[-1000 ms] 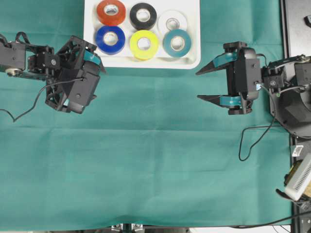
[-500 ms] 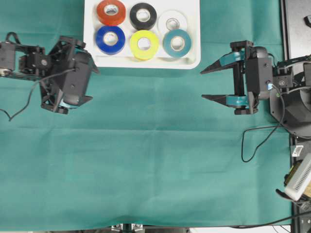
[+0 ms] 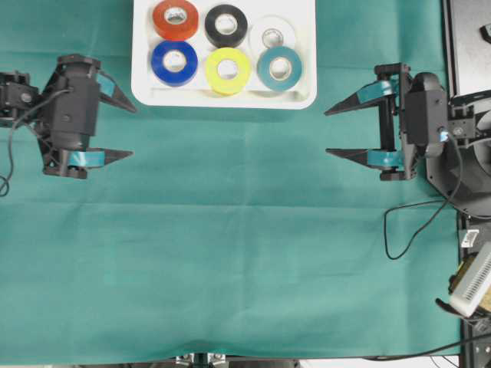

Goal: Put the tape alternately from left to right into the white case.

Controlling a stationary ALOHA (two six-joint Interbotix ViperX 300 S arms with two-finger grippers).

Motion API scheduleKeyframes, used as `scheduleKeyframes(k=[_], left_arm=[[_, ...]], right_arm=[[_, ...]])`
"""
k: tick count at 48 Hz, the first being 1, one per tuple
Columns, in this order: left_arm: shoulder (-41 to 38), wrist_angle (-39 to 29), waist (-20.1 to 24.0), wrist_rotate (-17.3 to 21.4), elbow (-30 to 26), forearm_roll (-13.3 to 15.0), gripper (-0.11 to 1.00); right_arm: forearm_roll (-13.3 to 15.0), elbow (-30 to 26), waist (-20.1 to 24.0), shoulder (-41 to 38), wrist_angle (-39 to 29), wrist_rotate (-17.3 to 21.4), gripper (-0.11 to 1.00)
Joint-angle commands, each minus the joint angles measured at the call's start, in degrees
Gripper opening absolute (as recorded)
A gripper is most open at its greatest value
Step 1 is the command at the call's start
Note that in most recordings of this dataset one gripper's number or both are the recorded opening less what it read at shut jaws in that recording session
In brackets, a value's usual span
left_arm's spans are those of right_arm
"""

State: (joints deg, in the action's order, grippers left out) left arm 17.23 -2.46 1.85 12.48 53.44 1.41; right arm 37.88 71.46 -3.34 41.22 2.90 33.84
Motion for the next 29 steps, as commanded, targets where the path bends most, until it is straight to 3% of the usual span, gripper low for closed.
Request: scheduleKeyframes(k=[1, 29], left_arm=[[2.11, 1.41, -0.26, -0.09, 0.62, 0.09, 0.37], [10.72, 4.57, -0.26, -0.18, 7.91, 0.26, 0.37]], right_arm=[[-0.18, -0.09, -0.44, 1.67, -0.09, 0.0, 0.74], [-0.18, 5.54, -1.49, 14.94, -1.76, 0.09, 0.74]])
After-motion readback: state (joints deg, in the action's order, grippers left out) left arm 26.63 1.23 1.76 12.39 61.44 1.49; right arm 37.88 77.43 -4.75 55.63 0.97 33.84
